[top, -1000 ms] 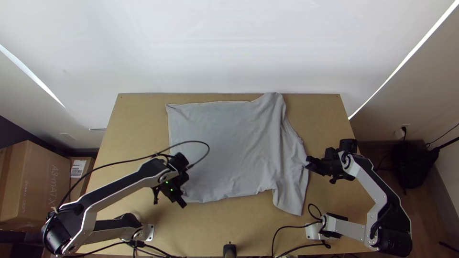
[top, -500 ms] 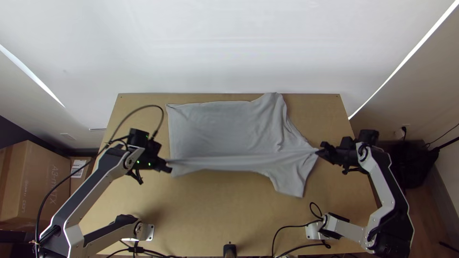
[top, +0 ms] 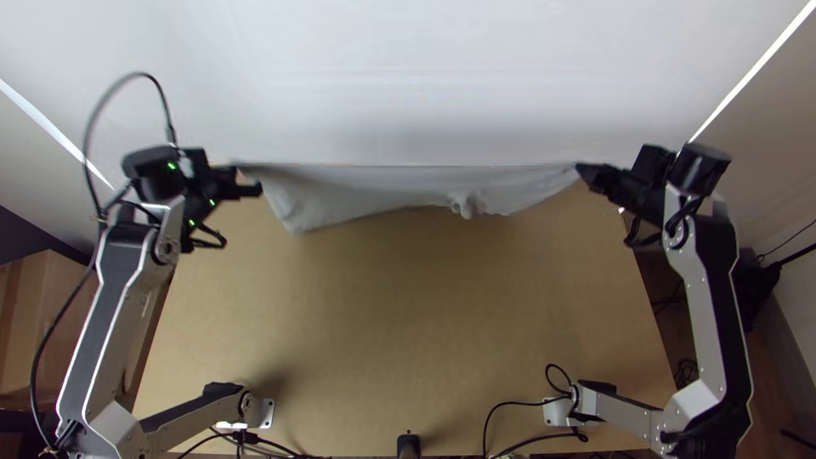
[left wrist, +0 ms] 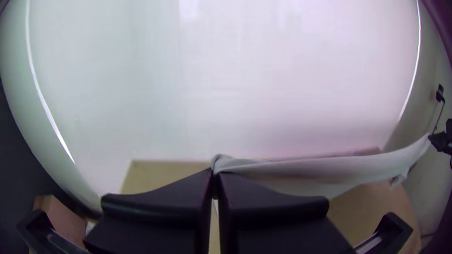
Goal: Fold the t-shirt
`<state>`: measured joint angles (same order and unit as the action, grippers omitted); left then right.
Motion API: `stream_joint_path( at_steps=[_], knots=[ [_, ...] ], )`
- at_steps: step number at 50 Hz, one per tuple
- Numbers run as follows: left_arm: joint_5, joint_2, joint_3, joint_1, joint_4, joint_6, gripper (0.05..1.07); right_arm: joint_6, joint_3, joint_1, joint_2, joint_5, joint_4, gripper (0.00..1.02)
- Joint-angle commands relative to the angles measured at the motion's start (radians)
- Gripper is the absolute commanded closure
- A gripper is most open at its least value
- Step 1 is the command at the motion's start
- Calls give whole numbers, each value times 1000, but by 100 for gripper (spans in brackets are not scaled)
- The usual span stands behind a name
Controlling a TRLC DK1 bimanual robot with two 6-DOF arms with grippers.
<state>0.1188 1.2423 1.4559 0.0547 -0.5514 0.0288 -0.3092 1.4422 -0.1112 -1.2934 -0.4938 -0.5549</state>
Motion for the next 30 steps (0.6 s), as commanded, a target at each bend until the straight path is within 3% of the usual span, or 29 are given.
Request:
stream_joint_path(
  at_steps=[1, 13, 18, 22, 30],
  knots=[
    [58, 71, 192, -47, 31, 17, 105, 5, 159, -7, -86, 38, 26, 100],
    [136, 181, 500, -79, 80, -1, 105, 45, 451, 2, -213, 84, 61, 100],
    [145, 183, 572, -81, 133, -3, 105, 45, 544, -1, -225, 139, 139, 100],
    [147, 175, 632, -79, 154, -4, 105, 33, 632, -5, -227, 201, 179, 100],
    [151, 128, 736, -79, 180, -4, 105, -11, 781, -21, -193, 216, 173, 100]
  ],
)
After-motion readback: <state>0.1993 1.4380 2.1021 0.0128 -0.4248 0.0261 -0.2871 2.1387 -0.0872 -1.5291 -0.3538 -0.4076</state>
